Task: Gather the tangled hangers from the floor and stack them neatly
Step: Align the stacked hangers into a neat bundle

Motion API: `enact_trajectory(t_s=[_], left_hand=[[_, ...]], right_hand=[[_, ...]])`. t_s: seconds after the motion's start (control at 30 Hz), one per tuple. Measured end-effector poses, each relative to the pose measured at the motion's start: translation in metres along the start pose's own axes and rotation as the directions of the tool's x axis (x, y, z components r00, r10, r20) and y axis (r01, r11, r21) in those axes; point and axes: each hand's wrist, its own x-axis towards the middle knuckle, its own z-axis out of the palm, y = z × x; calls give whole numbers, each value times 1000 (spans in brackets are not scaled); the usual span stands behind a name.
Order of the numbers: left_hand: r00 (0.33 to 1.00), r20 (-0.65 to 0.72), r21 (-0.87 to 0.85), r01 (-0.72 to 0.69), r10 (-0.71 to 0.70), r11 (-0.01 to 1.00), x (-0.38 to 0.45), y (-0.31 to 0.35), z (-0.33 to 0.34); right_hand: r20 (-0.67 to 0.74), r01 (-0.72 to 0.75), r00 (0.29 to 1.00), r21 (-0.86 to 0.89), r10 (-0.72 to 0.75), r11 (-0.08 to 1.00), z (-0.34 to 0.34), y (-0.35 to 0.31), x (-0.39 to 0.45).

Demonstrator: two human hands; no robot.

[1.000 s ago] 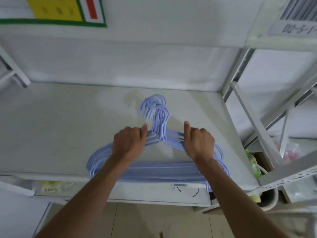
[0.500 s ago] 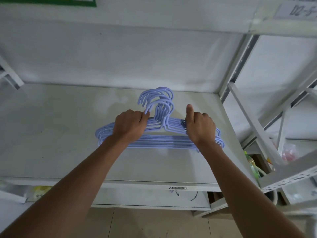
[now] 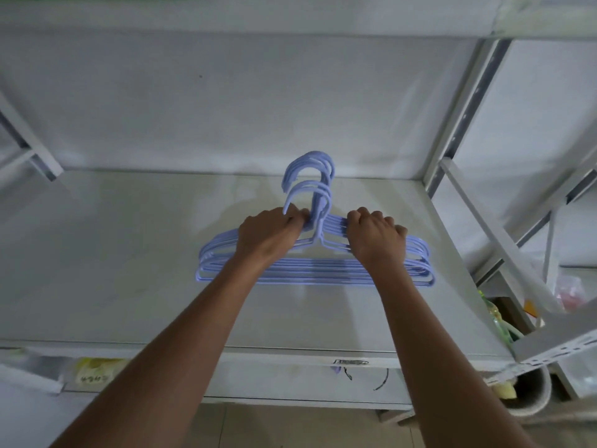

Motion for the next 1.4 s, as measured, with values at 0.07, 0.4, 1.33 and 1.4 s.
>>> enact_trajectory(t_s=[0.07,0.4,1.33,1.4], left_hand=[[997,-71,-42,-8,5,999,-2,-3,3],[973,-161,242,201,-165,949,-1,14,19],[883,-457,99,-66,105,993,-71,-26,33],[888,-452,107,-42,86,993,-83,-37,33]], right_hand=[[3,-20,1000,51,19,998,2,-2,4],[41,266,964,-178,-263,947,9,9,13],[-309,480,797,-196,-519,855,16,90,-52],[-308,484,792,-209,-527,850,17,91,-53]])
